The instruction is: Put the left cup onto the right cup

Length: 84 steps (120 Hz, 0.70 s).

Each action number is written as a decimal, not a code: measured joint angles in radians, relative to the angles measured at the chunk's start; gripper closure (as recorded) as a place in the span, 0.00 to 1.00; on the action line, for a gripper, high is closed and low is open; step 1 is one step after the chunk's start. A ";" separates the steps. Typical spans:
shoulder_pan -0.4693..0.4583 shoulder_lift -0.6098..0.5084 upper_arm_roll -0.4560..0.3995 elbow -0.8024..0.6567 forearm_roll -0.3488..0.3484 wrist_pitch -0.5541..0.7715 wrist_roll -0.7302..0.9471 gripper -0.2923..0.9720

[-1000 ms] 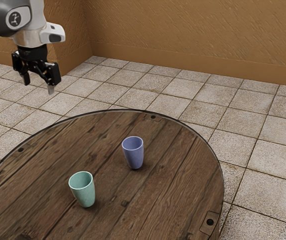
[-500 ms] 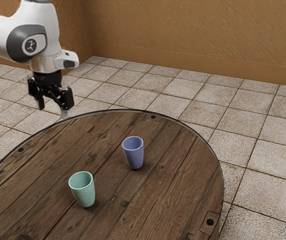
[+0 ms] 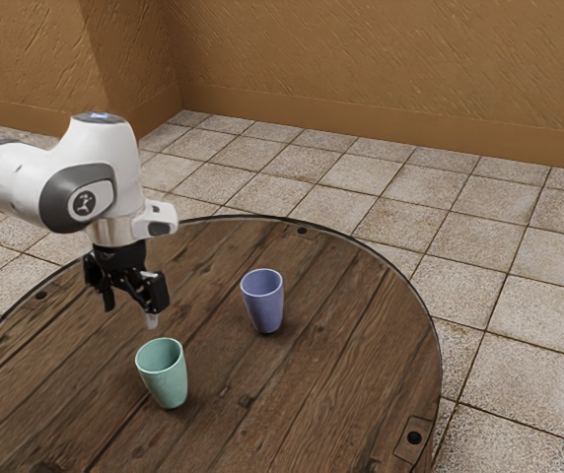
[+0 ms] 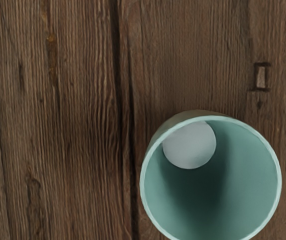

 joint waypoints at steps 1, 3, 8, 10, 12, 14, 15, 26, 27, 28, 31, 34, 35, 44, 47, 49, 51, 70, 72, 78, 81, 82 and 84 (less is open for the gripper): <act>0.000 0.001 0.000 -0.003 -0.002 0.004 0.000 0.23; 0.001 0.003 0.000 -0.008 -0.004 0.011 -0.001 0.23; 0.003 0.011 0.000 -0.015 -0.010 0.029 -0.003 0.23; 0.004 0.016 0.000 -0.017 -0.012 0.036 -0.004 0.23; 0.006 0.022 0.000 -0.018 -0.014 0.043 -0.005 0.23; 0.008 0.028 0.000 -0.019 -0.015 0.049 -0.005 0.23; 0.009 0.031 0.000 -0.020 -0.016 0.052 -0.006 0.23; 0.014 0.057 0.000 -0.023 -0.020 0.080 -0.009 0.23; 0.014 0.059 0.000 -0.023 -0.020 0.082 -0.009 0.23; 0.014 0.061 0.000 -0.023 -0.021 0.084 -0.010 0.23; 0.015 0.069 0.000 -0.023 -0.021 0.089 -0.010 0.23; 0.015 0.078 0.000 -0.023 -0.022 0.094 -0.011 0.23; 0.015 0.080 0.000 -0.023 -0.022 0.095 -0.011 0.23; 0.015 0.106 0.000 -0.023 -0.023 0.111 -0.013 0.23; 0.015 0.115 0.000 -0.023 -0.023 0.116 -0.014 0.23; 0.015 0.120 0.000 -0.023 -0.024 0.120 -0.014 0.23; 0.015 0.126 0.000 -0.023 -0.024 0.123 -0.015 0.23; 0.015 0.160 0.000 -0.027 -0.024 0.147 -0.017 0.23; 0.015 0.162 0.000 -0.029 -0.024 0.148 -0.017 0.23; 0.016 0.165 0.000 -0.033 -0.024 0.152 -0.018 0.23; 0.016 0.167 0.000 -0.035 -0.024 0.154 -0.018 0.23; 0.016 0.169 0.000 -0.036 -0.024 0.154 -0.018 0.23; 0.017 0.171 0.000 -0.037 -0.024 0.155 -0.018 0.23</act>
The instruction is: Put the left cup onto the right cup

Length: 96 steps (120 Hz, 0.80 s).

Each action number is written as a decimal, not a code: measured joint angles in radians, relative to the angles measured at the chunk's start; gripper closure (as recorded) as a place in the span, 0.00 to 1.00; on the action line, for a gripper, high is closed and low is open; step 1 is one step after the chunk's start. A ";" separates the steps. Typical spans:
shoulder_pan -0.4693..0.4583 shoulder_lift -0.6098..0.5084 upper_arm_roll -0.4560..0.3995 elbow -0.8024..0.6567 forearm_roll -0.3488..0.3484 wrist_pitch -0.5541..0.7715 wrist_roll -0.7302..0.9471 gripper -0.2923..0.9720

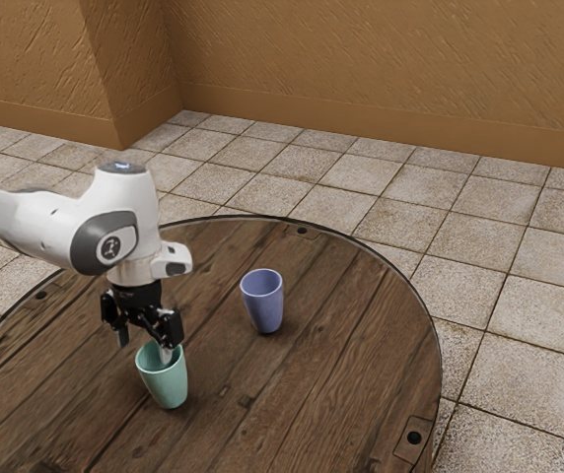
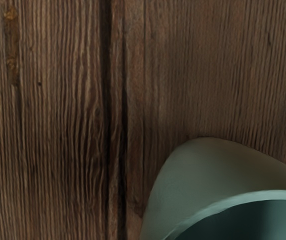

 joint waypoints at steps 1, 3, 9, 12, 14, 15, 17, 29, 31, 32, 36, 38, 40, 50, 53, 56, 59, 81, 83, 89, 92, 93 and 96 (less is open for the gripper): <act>0.000 0.002 0.000 -0.001 0.000 0.000 0.000 0.23; 0.001 0.004 0.000 -0.002 0.000 0.001 0.000 0.23; 0.003 0.010 0.000 -0.003 0.000 0.004 0.000 0.23; 0.004 0.011 0.000 -0.004 0.000 0.005 0.000 0.23; 0.004 0.012 0.000 -0.004 0.000 0.005 0.000 0.23; 0.005 0.012 0.000 -0.005 0.000 0.006 0.000 0.23; 0.005 0.014 0.000 -0.007 0.000 0.006 0.000 0.23; 0.009 0.019 0.000 -0.021 0.000 0.016 0.000 0.23; 0.010 0.020 0.000 -0.022 0.000 0.018 0.000 0.23; 0.010 0.020 0.000 -0.023 0.000 0.019 0.000 0.23; 0.011 0.019 0.000 -0.024 0.001 0.022 0.000 0.26; 0.012 0.018 0.000 -0.023 0.003 0.023 0.000 0.29; 0.012 0.017 0.000 -0.023 0.006 0.024 0.001 0.32; 0.015 0.011 0.000 -0.019 0.013 0.028 0.000 0.48; 0.016 0.009 0.000 -0.019 0.015 0.028 0.000 0.53; 0.017 0.005 0.000 -0.018 0.016 0.029 0.000 0.57; 0.018 0.002 0.000 -0.017 0.018 0.030 0.000 0.60; 0.017 -0.009 0.000 -0.009 0.062 0.034 0.003 0.77; 0.016 -0.009 0.000 -0.009 0.064 0.034 0.003 0.77; 0.014 -0.010 0.000 -0.008 0.070 0.035 0.004 0.79; 0.013 -0.010 -0.001 -0.008 0.072 0.036 0.003 0.80; 0.012 -0.010 -0.001 -0.008 0.072 0.036 0.003 0.80; 0.011 -0.010 -0.001 -0.008 0.074 0.037 0.003 0.81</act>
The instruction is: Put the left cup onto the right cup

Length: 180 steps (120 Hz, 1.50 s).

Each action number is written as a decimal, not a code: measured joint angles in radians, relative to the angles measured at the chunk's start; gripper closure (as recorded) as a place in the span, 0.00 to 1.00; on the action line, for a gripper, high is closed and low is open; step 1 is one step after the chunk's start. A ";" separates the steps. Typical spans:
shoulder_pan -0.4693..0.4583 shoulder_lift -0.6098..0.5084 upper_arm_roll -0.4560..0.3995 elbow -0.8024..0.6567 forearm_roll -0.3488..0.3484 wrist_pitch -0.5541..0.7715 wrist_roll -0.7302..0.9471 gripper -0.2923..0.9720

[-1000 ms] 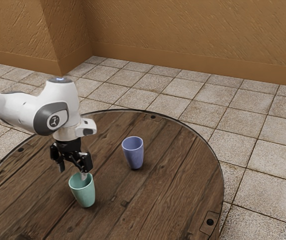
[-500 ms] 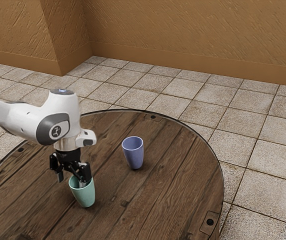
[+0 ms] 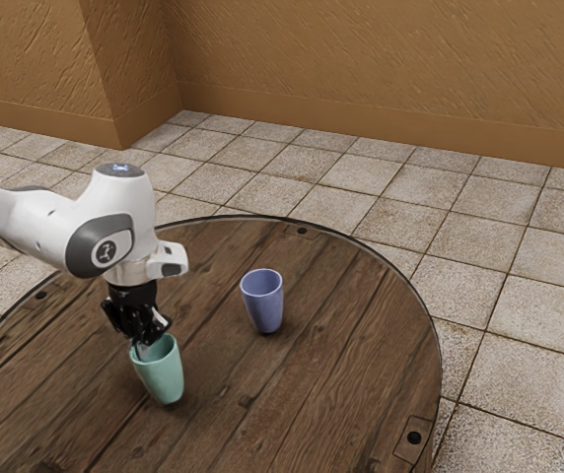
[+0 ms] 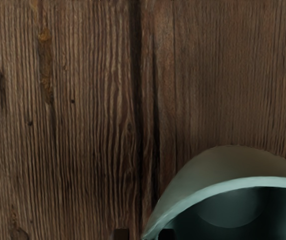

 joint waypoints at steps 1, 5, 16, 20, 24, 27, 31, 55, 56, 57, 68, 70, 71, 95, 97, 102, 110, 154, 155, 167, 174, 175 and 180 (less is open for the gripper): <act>-0.001 0.000 0.000 0.000 0.001 0.000 0.000 0.81; -0.004 0.000 0.000 0.001 0.002 0.001 -0.001 0.81; -0.012 -0.001 -0.003 0.003 0.004 0.002 -0.005 0.82; -0.016 -0.003 -0.003 0.003 0.004 0.003 -0.006 0.83; -0.021 -0.004 -0.004 0.003 0.004 0.003 -0.008 0.83; -0.024 -0.005 -0.004 0.003 0.003 0.003 -0.009 0.84; -0.028 -0.006 -0.004 0.004 0.003 0.004 -0.010 0.84; -0.036 -0.013 -0.008 0.010 0.007 0.011 -0.019 0.85; -0.035 -0.014 -0.010 0.011 0.007 0.011 -0.019 0.85; -0.034 -0.016 -0.011 0.011 0.007 0.011 -0.019 0.85; -0.031 -0.048 -0.017 0.018 0.011 0.013 -0.022 0.85; -0.031 -0.053 -0.018 0.025 0.011 0.012 -0.023 0.85; -0.032 -0.055 -0.018 0.029 0.011 0.011 -0.023 0.85; -0.042 -0.066 -0.033 0.161 0.012 -0.017 -0.029 0.85; -0.043 -0.067 -0.033 0.171 0.010 -0.021 -0.029 0.85; -0.045 -0.066 -0.034 0.198 0.007 -0.028 -0.030 0.85; -0.052 -0.065 -0.034 0.241 0.002 -0.038 -0.032 0.85; -0.080 -0.023 -0.035 0.394 -0.113 -0.068 -0.051 0.85; -0.080 -0.020 -0.035 0.397 -0.115 -0.069 -0.051 0.85; -0.081 0.029 -0.033 0.451 -0.135 -0.081 -0.055 0.85; -0.079 0.064 -0.034 0.491 -0.144 -0.090 -0.057 0.85; -0.079 0.069 -0.034 0.498 -0.145 -0.092 -0.058 0.85; -0.079 0.092 -0.034 0.527 -0.149 -0.102 -0.059 0.85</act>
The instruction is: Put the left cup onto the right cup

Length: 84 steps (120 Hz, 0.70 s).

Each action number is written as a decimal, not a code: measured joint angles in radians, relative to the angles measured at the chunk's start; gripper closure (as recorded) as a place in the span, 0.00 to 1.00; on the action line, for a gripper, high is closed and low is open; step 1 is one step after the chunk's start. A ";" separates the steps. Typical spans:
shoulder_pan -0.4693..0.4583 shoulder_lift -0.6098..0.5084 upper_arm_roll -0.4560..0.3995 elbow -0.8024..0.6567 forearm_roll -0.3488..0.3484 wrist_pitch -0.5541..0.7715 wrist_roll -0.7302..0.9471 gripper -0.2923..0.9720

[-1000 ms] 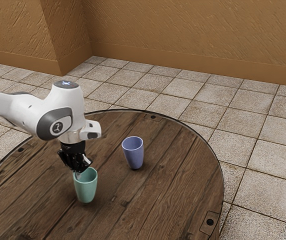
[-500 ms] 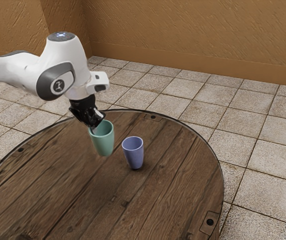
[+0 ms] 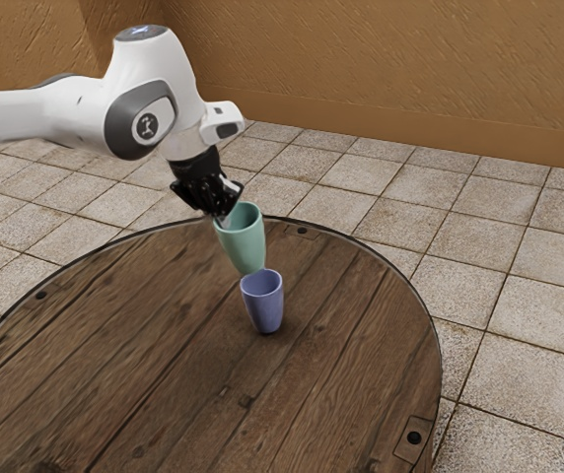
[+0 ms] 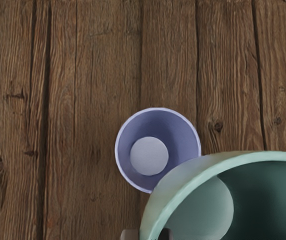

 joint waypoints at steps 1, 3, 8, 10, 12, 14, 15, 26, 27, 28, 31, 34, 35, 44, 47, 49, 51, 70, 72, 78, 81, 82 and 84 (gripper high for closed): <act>0.000 0.004 0.000 0.005 -0.001 -0.002 0.000 0.85; 0.000 0.011 0.000 0.013 -0.002 -0.006 -0.001 0.85; 0.001 0.026 0.000 0.026 -0.004 -0.014 -0.002 0.85; 0.001 0.031 0.000 0.030 -0.005 -0.016 -0.003 0.85; 0.001 0.035 0.000 0.033 -0.006 -0.019 -0.003 0.85; 0.001 0.041 0.000 0.036 -0.007 -0.022 -0.004 0.85; 0.001 0.044 0.000 0.038 -0.007 -0.023 -0.004 0.85; 0.002 0.078 0.000 0.070 -0.010 -0.039 -0.006 0.85; 0.002 0.081 0.000 0.075 -0.011 -0.041 -0.006 0.85; 0.003 0.085 0.000 0.078 -0.011 -0.043 -0.006 0.85; 0.004 0.096 0.001 0.089 -0.013 -0.049 -0.006 0.85; 0.005 0.106 0.001 0.100 -0.016 -0.056 -0.007 0.85; 0.006 0.110 0.001 0.106 -0.016 -0.059 -0.007 0.85; 0.010 0.139 0.003 0.146 -0.020 -0.084 -0.008 0.85; 0.010 0.145 0.004 0.153 -0.021 -0.091 -0.008 0.85; 0.010 0.148 0.005 0.157 -0.021 -0.096 -0.008 0.85; 0.010 0.151 0.005 0.160 -0.021 -0.100 -0.008 0.85; 0.012 0.179 0.009 0.185 -0.022 -0.126 -0.007 0.85; 0.013 0.182 0.010 0.186 -0.022 -0.128 -0.007 0.85; 0.014 0.192 0.012 0.198 -0.022 -0.132 -0.006 0.85; 0.017 0.198 0.013 0.204 -0.023 -0.134 -0.006 0.85; 0.018 0.200 0.013 0.206 -0.023 -0.135 -0.006 0.85; 0.019 0.204 0.013 0.209 -0.023 -0.136 -0.005 0.85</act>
